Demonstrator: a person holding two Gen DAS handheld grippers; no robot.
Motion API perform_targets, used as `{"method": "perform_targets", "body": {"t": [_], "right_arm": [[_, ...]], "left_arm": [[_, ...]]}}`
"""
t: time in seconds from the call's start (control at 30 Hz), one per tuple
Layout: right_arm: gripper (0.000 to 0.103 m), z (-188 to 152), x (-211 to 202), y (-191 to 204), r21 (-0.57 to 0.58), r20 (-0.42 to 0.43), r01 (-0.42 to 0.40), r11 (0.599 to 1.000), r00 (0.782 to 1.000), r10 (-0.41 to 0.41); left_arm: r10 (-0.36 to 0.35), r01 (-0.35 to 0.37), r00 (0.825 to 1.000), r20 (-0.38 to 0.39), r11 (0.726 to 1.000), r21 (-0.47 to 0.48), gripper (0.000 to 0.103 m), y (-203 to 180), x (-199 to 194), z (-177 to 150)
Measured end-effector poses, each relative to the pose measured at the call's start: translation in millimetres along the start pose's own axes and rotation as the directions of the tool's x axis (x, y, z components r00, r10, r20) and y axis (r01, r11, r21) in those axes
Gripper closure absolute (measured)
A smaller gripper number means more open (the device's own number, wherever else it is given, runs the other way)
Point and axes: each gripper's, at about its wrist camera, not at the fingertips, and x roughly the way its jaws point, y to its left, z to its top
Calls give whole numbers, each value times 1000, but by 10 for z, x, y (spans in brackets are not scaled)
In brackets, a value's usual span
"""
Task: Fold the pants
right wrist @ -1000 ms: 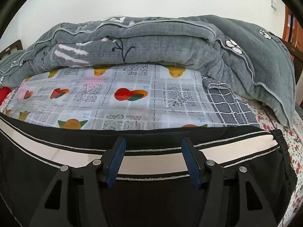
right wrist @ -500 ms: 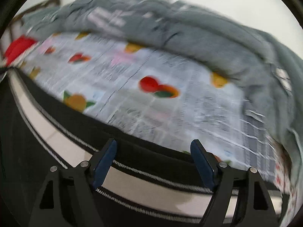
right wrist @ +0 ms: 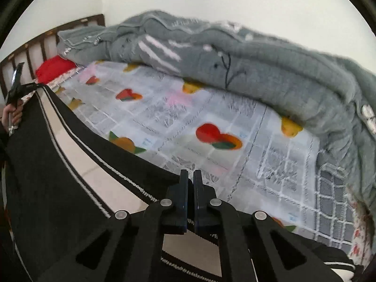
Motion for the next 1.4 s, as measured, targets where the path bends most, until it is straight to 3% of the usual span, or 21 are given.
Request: {"method": "perform_targets", "body": {"t": [0.1,0.2,0.27,0.33,0.4,0.43,0.53,0.73,1.03,1.23,1.4], "right_arm": [[100,-22,313,70,-22,-76,48,999,996,-49],[94,20,251,-48,66,-80,97,993,992,-92],[94,-27,110,-153,96,-88,169,981,983,-161],[87,-146,-158,-296,161,-52,209,965,978,-203],[56,-310,-367,-435,218,-43,277,936,961,-275],[50,-391,-382,-502,235,-51,300,925,954,-296],[49,-524,-82,-636,224,-153,331,917,941,-302],[49,-367,-81,-556,207,-164,397,894,915,-368],[44,-500,-644,-109,341,-74,347,873,936,-343],[44,-577,-962,269,410,-5,247,878,963,-269],[44,-651,-1092,600,414,2,213,885,972,-235]], "left_arm": [[51,-50,997,-58,999,22,88,-67,160,-13],[86,-83,993,-87,996,38,74,-100,178,-19],[112,-107,987,-113,993,41,54,-95,173,-41],[99,-94,988,-119,995,44,54,-80,126,-72],[85,-79,989,-121,995,52,53,-79,58,-112],[82,-76,989,-121,996,55,52,-83,29,-135],[73,-66,988,-137,996,51,50,-125,-32,-194],[27,-23,991,-132,999,32,48,-192,-371,-277],[-18,24,991,-132,998,49,48,-116,-909,-532],[-117,117,980,-162,993,-9,48,145,-1202,-766],[-207,202,964,-167,978,-48,48,398,-1438,-973]]}}
